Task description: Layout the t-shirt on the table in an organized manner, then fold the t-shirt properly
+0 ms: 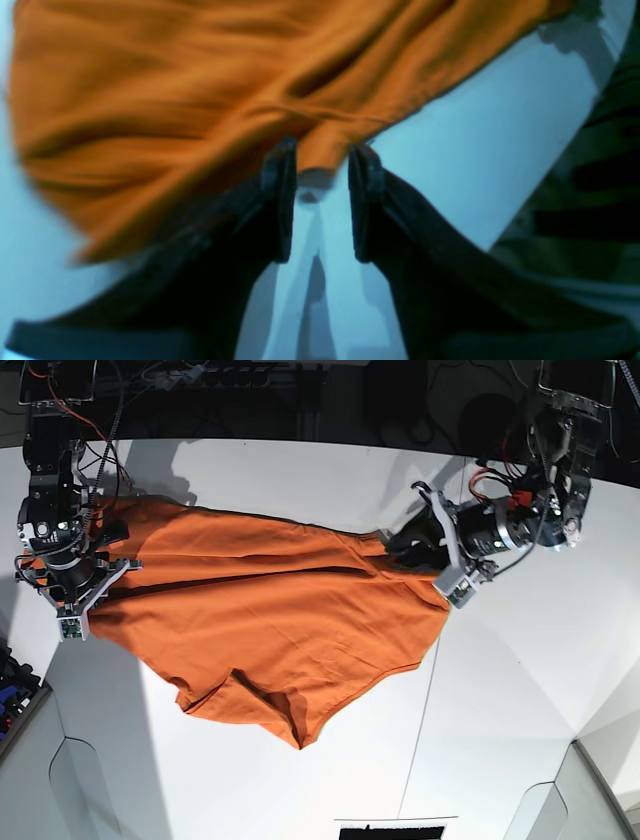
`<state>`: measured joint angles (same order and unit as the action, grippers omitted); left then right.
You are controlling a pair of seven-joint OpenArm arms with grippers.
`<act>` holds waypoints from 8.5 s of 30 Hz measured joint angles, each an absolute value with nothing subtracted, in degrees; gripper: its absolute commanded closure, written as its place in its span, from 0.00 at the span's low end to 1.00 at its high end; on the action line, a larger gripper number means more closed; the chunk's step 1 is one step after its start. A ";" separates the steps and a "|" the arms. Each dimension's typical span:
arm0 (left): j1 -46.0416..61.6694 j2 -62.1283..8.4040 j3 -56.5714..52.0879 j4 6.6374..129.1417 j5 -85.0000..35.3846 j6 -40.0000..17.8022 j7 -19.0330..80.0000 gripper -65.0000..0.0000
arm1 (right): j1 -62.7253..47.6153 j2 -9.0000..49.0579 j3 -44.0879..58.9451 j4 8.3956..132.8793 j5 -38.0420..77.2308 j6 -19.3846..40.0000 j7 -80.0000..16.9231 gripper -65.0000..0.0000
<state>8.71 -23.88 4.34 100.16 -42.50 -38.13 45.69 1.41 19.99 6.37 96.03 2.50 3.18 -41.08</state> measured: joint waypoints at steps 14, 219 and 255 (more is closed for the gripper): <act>0.64 -9.06 8.49 81.95 -31.97 -37.08 39.77 0.68 | 1.41 20.01 6.37 96.29 -2.66 -2.44 -41.93 0.87; 14.59 -20.32 4.36 99.74 -53.25 -39.44 49.36 0.68 | -2.46 12.95 -7.03 101.30 2.76 13.78 -35.57 1.00; 22.02 -13.19 -0.08 99.96 -53.08 -39.44 51.62 0.67 | 11.94 12.21 -1.45 93.12 0.60 7.44 -40.14 1.00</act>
